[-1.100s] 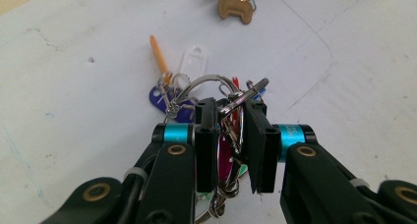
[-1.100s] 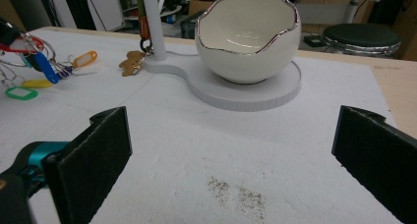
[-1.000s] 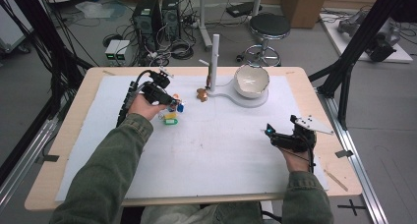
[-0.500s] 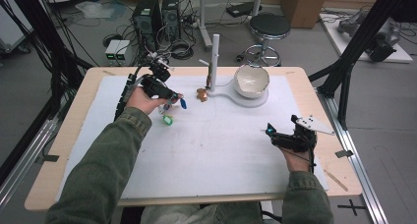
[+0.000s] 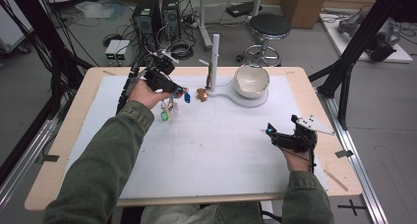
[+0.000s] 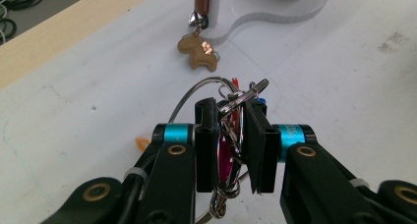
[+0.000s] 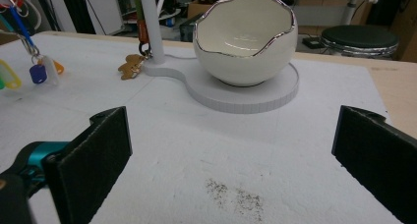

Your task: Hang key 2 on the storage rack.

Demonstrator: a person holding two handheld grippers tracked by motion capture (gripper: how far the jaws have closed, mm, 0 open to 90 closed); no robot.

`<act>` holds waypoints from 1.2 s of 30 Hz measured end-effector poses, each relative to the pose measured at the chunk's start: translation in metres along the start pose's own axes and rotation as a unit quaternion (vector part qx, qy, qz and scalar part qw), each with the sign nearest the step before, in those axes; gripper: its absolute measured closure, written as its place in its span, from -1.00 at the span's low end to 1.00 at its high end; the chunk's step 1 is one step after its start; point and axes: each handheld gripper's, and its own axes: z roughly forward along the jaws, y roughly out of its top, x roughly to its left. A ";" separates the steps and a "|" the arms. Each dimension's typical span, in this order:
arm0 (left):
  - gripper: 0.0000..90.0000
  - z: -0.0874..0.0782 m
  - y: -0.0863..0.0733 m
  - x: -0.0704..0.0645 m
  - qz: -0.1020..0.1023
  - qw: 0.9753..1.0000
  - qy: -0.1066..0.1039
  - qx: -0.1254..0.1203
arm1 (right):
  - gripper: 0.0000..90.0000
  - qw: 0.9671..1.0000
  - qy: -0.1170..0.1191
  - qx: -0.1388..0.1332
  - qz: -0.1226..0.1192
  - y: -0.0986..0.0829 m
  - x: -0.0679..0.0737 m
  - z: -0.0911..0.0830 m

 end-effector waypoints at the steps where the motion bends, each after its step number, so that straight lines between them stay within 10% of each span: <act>1: 0.69 -0.001 0.002 0.000 -0.001 1.000 -0.002 -0.001 | -0.99 1.000 0.000 0.000 -0.001 0.000 0.000 0.000; 26: 0.69 -0.006 0.051 -0.042 0.056 0.997 -0.039 -0.019 | -0.99 1.000 0.002 -0.001 0.001 0.000 -0.001 -0.001; 36: 0.69 -0.014 0.069 -0.041 0.039 0.997 -0.061 -0.036 | -0.99 1.000 0.001 -0.001 0.001 -0.001 -0.001 -0.002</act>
